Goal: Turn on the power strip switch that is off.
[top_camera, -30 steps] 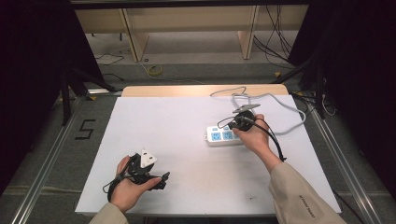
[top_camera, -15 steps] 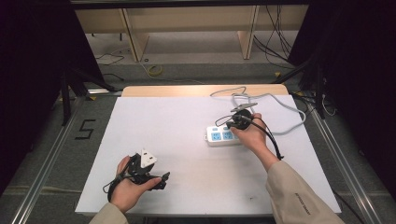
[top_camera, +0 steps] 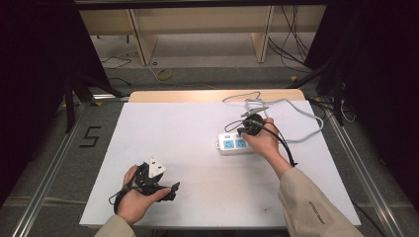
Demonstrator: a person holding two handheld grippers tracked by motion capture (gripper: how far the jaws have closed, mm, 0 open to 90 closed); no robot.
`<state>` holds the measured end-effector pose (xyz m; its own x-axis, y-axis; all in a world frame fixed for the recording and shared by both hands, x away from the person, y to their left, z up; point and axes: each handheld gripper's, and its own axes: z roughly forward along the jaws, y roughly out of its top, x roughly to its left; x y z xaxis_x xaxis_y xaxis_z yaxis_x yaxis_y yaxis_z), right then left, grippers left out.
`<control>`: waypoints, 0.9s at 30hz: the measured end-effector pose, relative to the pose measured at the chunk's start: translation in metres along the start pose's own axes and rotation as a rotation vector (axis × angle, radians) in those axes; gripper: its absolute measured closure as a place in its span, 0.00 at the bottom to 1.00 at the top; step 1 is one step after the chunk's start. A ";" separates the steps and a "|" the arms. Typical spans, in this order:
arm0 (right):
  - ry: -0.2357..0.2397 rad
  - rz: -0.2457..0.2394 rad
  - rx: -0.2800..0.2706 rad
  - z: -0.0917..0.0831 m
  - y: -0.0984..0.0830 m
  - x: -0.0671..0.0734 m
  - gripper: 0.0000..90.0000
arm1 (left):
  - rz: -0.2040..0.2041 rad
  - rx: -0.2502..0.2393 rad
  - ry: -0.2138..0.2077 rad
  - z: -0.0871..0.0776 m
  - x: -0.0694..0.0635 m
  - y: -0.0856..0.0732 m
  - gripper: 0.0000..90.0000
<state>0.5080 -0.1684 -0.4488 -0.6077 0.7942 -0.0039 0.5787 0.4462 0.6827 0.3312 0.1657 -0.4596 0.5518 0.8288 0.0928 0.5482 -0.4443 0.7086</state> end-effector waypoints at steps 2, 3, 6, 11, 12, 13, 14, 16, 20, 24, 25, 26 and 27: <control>0.000 0.005 0.007 0.001 -0.001 0.000 1.00 | 0.002 0.001 -0.001 0.000 0.000 0.000 0.06; -0.003 0.005 0.009 0.002 -0.001 0.000 1.00 | 0.001 0.000 0.000 0.000 0.000 0.000 0.06; -0.002 0.007 0.007 0.003 -0.001 0.000 1.00 | -0.001 -0.001 0.000 0.000 0.000 0.000 0.06; 0.001 0.009 0.012 0.005 0.000 0.000 1.00 | -0.002 -0.003 -0.001 0.000 -0.001 0.000 0.06; 0.001 0.009 0.012 0.005 0.000 0.000 1.00 | 0.000 -0.001 -0.002 0.000 0.000 0.000 0.06; 0.001 0.005 0.016 0.005 0.000 0.000 1.00 | -0.002 0.000 -0.002 0.000 0.000 0.000 0.06; 0.001 0.005 0.016 0.005 0.000 0.000 1.00 | -0.001 0.001 -0.002 0.000 0.000 0.000 0.06; 0.001 0.009 0.020 0.005 0.001 0.001 1.00 | -0.001 0.000 -0.001 0.000 0.000 0.000 0.06; -0.003 0.003 0.030 0.006 0.001 0.002 1.00 | -0.003 -0.001 -0.002 0.000 -0.001 0.000 0.06; -0.001 0.009 0.031 0.006 0.001 0.001 1.00 | 0.001 0.000 0.000 0.000 0.000 0.000 0.06; -0.003 0.016 0.033 0.006 0.001 0.001 1.00 | -0.001 -0.002 0.001 0.000 -0.001 0.000 0.06; -0.003 0.016 0.033 0.006 0.001 0.001 1.00 | 0.001 -0.001 0.000 0.000 0.000 0.000 0.06; -0.004 0.016 0.036 0.006 0.001 0.001 1.00 | 0.002 0.002 -0.002 0.000 -0.001 0.000 0.06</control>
<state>0.5116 -0.1647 -0.4527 -0.5960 0.8030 0.0040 0.6075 0.4477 0.6561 0.3309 0.1653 -0.4593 0.5536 0.8276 0.0928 0.5485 -0.4463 0.7071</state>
